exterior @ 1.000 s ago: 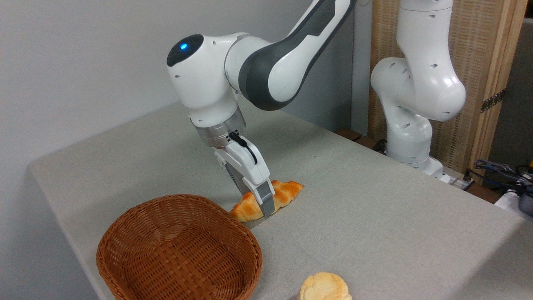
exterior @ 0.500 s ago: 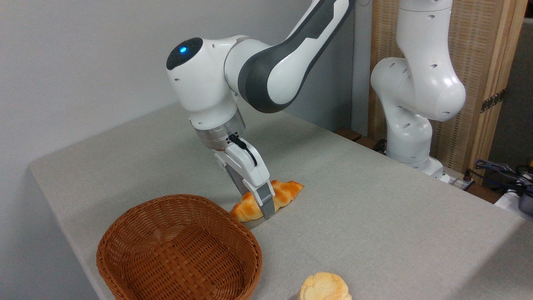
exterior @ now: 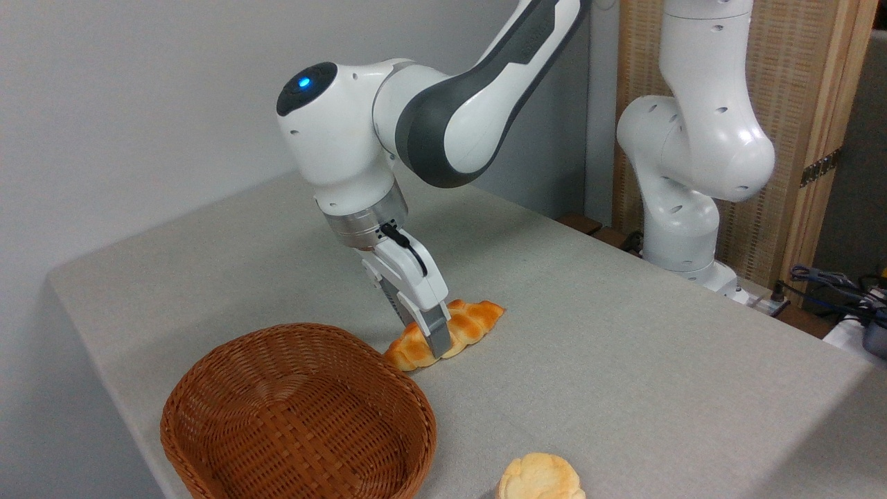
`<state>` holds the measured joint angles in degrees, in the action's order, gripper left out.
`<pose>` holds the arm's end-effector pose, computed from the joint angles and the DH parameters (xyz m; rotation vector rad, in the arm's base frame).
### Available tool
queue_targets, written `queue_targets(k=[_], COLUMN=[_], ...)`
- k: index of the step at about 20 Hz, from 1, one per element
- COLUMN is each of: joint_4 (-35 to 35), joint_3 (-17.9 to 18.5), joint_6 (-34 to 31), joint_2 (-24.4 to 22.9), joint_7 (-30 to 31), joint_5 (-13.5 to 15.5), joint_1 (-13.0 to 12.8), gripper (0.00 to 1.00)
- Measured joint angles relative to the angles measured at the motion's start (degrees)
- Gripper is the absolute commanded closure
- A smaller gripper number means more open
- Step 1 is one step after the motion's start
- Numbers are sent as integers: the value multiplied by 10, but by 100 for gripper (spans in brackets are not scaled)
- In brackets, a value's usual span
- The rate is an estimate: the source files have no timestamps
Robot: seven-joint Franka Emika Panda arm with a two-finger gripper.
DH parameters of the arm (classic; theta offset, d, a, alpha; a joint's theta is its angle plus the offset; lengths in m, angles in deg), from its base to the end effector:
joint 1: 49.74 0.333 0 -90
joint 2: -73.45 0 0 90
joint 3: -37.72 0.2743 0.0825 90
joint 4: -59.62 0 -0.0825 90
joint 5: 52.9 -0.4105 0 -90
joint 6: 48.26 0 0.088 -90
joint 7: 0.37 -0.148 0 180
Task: Put bread into the basket
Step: 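Close the gripper fingers around the middle of the braided roll, then lift the braided roll and carry it over the wicker basket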
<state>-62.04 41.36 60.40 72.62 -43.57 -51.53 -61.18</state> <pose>0.5229 -0.0744 0.3057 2.7512 -1.2955 -0.2984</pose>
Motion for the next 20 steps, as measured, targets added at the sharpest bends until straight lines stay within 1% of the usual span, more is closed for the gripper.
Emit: queue_targets(k=[7,10,14,17,20], joint_4=[3,5,8,17,42], joint_3=[-2,-10,-18,-28,-28], joint_6=[0,-3,-23,-30,-28], joint_2=[-4,-18,-45,-64,-70], joint_7=[-1,-2,-3,-2,-2], joint_5=[0,0,0,12,30], joint_1=[0,-2,-6,-13,-15], gripper=[48,48,46,45,45])
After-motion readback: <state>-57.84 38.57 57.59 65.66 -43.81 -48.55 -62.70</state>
